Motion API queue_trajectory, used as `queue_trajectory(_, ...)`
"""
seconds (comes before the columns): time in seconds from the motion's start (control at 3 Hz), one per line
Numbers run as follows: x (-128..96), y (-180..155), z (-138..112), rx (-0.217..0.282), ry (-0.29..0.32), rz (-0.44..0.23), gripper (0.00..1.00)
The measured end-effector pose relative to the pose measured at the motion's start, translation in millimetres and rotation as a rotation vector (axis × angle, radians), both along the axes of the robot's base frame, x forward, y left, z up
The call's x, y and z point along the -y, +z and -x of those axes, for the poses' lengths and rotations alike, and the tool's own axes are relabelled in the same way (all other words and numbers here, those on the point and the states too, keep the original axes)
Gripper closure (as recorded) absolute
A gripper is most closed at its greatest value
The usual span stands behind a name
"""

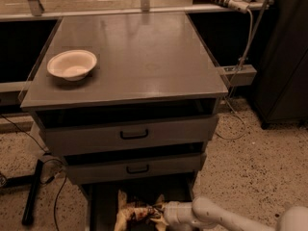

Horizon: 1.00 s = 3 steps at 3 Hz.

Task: Pick brown chip bag from bottom drawer and place on counter

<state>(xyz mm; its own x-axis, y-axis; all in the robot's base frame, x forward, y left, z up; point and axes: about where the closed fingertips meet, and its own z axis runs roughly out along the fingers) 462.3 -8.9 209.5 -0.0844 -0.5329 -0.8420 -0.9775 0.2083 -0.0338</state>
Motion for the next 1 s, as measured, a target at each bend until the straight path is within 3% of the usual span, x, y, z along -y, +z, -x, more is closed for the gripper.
queue_trajectory(0.33, 26.9, 58.6, 15.4, 0.077, 0.023, -0.022, 1.0)
queue_trajectory(0.67, 64.5, 119.1, 36.1, 0.145, 0.002, 0.044, 1.0)
queue_trajectory(1.0, 91.5, 172.0, 50.9, 0.194, -0.082, 0.14, 1.0)
